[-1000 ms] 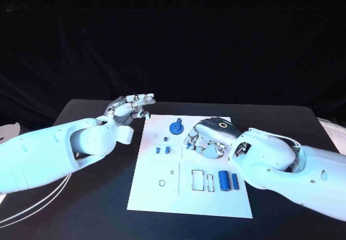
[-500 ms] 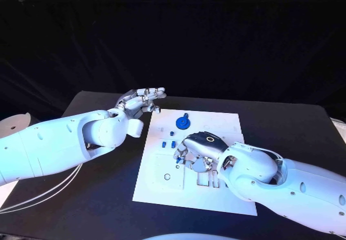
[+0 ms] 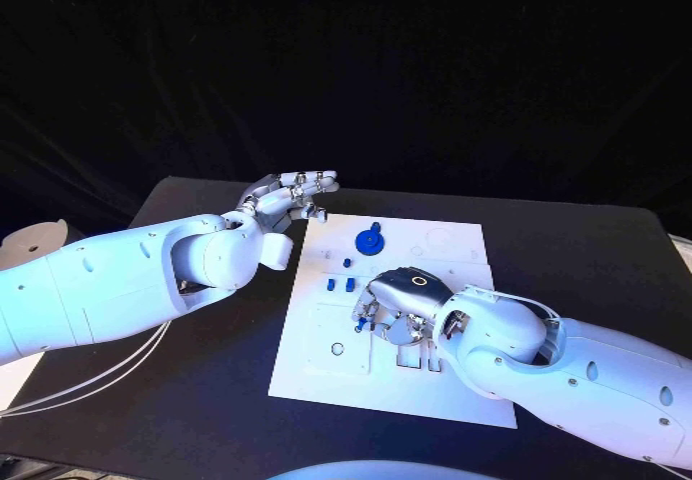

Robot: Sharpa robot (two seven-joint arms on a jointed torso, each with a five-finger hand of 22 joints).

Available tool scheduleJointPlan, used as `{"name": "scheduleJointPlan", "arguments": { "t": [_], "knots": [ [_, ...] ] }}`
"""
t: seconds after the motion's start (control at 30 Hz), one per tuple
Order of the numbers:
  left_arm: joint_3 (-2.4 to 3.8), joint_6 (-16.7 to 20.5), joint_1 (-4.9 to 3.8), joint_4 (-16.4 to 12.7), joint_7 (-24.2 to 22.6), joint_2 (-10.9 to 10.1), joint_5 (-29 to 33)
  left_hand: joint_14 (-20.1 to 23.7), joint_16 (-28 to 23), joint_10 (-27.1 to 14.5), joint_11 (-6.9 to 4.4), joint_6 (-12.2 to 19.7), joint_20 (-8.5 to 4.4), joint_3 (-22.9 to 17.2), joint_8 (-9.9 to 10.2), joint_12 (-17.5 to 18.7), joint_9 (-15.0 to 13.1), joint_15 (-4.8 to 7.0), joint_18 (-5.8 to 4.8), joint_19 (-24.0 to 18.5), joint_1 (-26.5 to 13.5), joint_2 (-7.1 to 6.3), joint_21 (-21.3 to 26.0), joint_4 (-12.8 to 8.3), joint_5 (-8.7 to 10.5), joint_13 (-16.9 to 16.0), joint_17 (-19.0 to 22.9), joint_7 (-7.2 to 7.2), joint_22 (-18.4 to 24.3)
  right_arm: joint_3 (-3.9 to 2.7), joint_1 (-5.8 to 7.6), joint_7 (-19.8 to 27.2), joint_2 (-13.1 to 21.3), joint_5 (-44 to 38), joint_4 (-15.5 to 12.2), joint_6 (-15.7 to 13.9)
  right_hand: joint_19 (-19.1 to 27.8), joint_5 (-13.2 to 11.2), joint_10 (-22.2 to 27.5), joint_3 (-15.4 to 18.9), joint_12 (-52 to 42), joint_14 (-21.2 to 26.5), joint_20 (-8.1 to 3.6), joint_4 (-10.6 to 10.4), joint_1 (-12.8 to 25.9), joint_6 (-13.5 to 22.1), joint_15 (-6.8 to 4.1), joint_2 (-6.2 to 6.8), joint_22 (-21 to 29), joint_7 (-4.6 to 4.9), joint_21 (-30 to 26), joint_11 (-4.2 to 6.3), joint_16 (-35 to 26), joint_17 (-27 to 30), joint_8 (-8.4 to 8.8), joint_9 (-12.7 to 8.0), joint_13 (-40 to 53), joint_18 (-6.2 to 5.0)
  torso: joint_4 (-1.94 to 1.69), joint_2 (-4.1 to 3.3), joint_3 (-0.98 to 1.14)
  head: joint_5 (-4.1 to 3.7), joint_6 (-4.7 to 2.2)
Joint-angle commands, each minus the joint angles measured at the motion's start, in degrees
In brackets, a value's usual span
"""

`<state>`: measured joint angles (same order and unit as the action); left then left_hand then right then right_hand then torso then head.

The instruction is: Assemble the parts on the task board

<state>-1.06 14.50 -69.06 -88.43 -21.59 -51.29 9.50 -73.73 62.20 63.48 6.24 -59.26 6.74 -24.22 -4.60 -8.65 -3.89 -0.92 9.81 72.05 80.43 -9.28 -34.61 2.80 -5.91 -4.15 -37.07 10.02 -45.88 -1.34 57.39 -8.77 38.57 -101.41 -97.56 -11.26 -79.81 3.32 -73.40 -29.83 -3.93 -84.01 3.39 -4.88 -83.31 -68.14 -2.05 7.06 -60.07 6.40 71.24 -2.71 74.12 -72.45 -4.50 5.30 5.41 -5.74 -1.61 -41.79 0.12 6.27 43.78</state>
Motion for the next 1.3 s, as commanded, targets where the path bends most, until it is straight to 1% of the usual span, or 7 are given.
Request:
{"name": "scheduleJointPlan", "arguments": {
  "t": [0.03, 0.57, 0.7, 0.83, 1.07, 1.2, 1.3],
  "knots": [
    [0.04, -0.81, -0.03, -0.15, -0.15, 0.10, -0.03, 0.28, 0.31, -0.31, -0.03, 0.17, -0.22, -0.01, 0.09, -0.25, 0.09, -0.06, 0.62, -0.12, 0.22, 0.41, 0.22, -0.23, -0.35, 0.09, 0.07, 0.21, 0.07, 0.02, -0.09, 0.21, -0.18, -0.70, 0.12, 1.80, -0.13, 0.16, 0.21, -0.13, 0.29, -3.13, 0.45, 0.12, 0.71, 0.01, 0.32, -0.04, 0.05, 0.55, 0.21, -0.37, 0.29, -0.10, 0.07, 0.09, -0.08, -0.05, 0.00, 0.02, -0.01, 0.04, 0.08],
    [0.04, -0.94, -0.03, -0.30, -0.01, 0.03, -0.38, 0.28, 0.31, -0.31, -0.03, 0.17, -0.22, -0.01, 0.09, -0.25, 0.09, -0.06, 0.62, -0.12, 0.22, 0.41, 0.22, -0.23, -0.35, 0.09, 0.07, 0.21, 0.07, 0.12, -0.36, -0.46, -1.21, -1.63, 1.58, 2.18, -0.13, 0.14, 0.21, -0.09, 0.28, -3.13, 0.48, 0.13, 0.88, 0.02, 0.35, -0.03, 0.02, 0.56, 0.23, -0.38, 0.34, -0.14, 0.10, 0.11, -0.12, -0.05, -0.06, -0.01, -0.02, 0.31, 0.37],
    [0.04, -0.95, -0.03, -0.31, 0.01, 0.00, -0.39, 0.32, 0.31, -0.40, 0.00, 0.22, -0.21, -0.02, 0.11, -0.27, 0.09, -0.09, 0.61, -0.12, 0.19, 0.43, 0.24, -0.24, -0.34, 0.11, 0.14, 0.25, 0.08, 0.13, -0.42, -0.54, -1.41, -1.75, 1.69, 2.38, -0.13, 0.14, 0.21, -0.09, 0.28, -3.13, 0.48, 0.13, 0.88, 0.02, 0.35, -0.03, 0.02, 0.56, 0.23, -0.38, 0.34, -0.14, 0.10, 0.11, -0.12, -0.05, -0.02, 0.00, -0.02, 0.37, 0.44],
    [0.04, -0.97, -0.03, -0.31, 0.03, -0.01, -0.40, 0.32, 0.31, -0.40, 0.00, 0.22, -0.21, -0.02, 0.11, -0.27, 0.09, -0.09, 0.61, -0.12, 0.19, 0.43, 0.24, -0.24, -0.34, 0.11, 0.14, 0.25, 0.08, 0.14, -0.48, -0.66, -1.60, -1.82, 1.67, 3.42, -0.14, 0.14, 0.21, -0.09, 0.28, -3.14, 0.49, 0.15, 0.91, 0.02, 0.35, -0.04, -0.01, 0.56, 0.25, -0.38, 0.40, -0.20, 0.10, 0.11, -0.13, -0.04, -0.02, 0.00, -0.01, 0.40, 0.50],
    [0.04, -1.00, -0.03, -0.25, 0.08, -0.03, -0.40, 0.32, 0.31, -0.40, 0.00, 0.22, -0.21, -0.02, 0.11, -0.27, 0.09, -0.09, 0.61, -0.12, 0.19, 0.43, 0.24, -0.24, -0.34, 0.11, 0.14, 0.25, 0.08, 0.26, -0.52, -1.06, -1.92, -1.89, 1.94, 6.08, 0.00, 0.08, 0.28, 0.41, 0.28, -3.08, 0.59, 0.18, 1.86, 0.07, 0.42, 0.17, 0.20, 0.53, 0.12, -0.43, 0.30, -0.03, 0.21, 0.19, -0.31, -0.10, 0.05, 0.02, -0.07, 0.34, 0.63],
    [0.04, -1.03, -0.03, -0.20, 0.11, -0.03, -0.41, 0.35, 0.31, -0.47, 0.01, 0.24, -0.20, -0.04, 0.11, -0.29, 0.09, -0.10, 0.60, -0.12, 0.21, 0.45, 0.26, -0.27, -0.35, 0.12, 0.20, 0.25, 0.09, 0.31, -0.53, -1.47, -2.02, -1.91, 2.48, 6.50, 0.16, 0.13, 0.94, 0.76, 0.43, -3.02, 0.70, 0.11, 2.65, 0.69, 0.55, 0.32, 0.43, 0.69, -0.05, -0.61, 0.26, 0.08, 0.57, 0.11, -0.59, -0.15, 0.01, 0.05, -0.06, 0.25, 0.58],
    [0.04, -1.04, -0.04, -0.22, 0.13, -0.06, -0.41, 0.35, 0.31, -0.47, 0.01, 0.24, -0.20, -0.04, 0.11, -0.29, 0.09, -0.10, 0.60, -0.12, 0.21, 0.45, 0.26, -0.27, -0.35, 0.12, 0.20, 0.25, 0.09, 0.34, -0.53, -1.81, -2.07, -1.74, 2.83, 6.14, 0.39, 0.15, 2.91, 1.04, 0.57, -3.05, 0.96, -0.03, 3.50, 1.79, 0.97, 0.66, 0.81, 1.14, -0.32, -1.10, 0.46, -0.05, 0.92, -0.09, -1.18, -0.20, -0.04, 0.02, -0.03, 0.25, 0.62]
  ]
}}
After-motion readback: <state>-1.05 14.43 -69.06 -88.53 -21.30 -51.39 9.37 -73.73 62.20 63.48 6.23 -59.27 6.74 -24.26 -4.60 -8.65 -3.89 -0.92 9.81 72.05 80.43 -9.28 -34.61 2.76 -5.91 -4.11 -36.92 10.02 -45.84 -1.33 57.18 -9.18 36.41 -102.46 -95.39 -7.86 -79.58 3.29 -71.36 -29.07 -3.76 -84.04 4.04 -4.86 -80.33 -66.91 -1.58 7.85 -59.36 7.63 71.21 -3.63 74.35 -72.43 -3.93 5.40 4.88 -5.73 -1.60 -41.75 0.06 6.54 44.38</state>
